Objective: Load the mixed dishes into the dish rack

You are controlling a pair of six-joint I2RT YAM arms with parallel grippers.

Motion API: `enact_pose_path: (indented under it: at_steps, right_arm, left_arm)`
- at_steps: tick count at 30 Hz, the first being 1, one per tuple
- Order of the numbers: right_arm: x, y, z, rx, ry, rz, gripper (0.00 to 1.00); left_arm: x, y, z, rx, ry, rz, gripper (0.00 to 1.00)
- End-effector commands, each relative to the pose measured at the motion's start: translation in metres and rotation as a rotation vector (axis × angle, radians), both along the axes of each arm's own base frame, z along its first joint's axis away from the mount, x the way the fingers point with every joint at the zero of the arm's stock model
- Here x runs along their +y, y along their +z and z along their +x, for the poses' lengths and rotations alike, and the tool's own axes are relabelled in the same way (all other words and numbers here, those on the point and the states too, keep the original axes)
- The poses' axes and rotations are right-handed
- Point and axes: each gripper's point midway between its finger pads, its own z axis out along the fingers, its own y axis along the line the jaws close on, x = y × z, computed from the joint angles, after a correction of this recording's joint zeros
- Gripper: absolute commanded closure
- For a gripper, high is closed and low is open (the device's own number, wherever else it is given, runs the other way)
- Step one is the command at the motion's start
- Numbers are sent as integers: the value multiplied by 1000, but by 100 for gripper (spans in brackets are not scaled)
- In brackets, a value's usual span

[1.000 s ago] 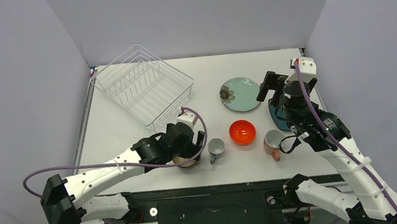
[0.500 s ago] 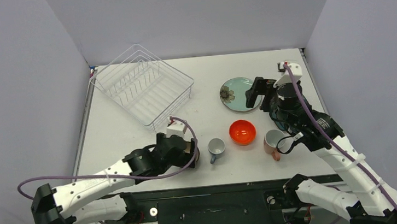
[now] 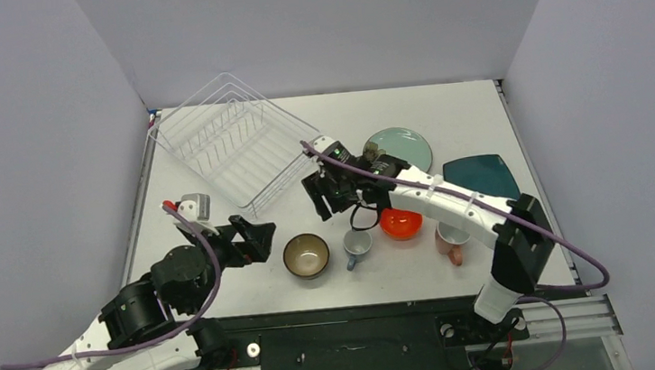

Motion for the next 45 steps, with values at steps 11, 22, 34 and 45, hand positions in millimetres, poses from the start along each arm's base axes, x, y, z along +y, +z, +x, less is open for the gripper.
enact_pose_path:
  at_steps: [11,22,34,45]
  right_arm:
    - [53,-69,-34,57,224,-192,49]
    - [50,-96,-41,40,166,-226,59]
    - [46,-105,-39,16,98,-221,73]
    - [59,-100,-40,-11,64,-158,94]
  left_arm:
    - [25,10,3,-27,89,27,4]
    - [12,6,5,-19,61,26,4]
    - [-3,4,9,-15,30,39,4]
    - [-11,7,13,-9,25,81,4]
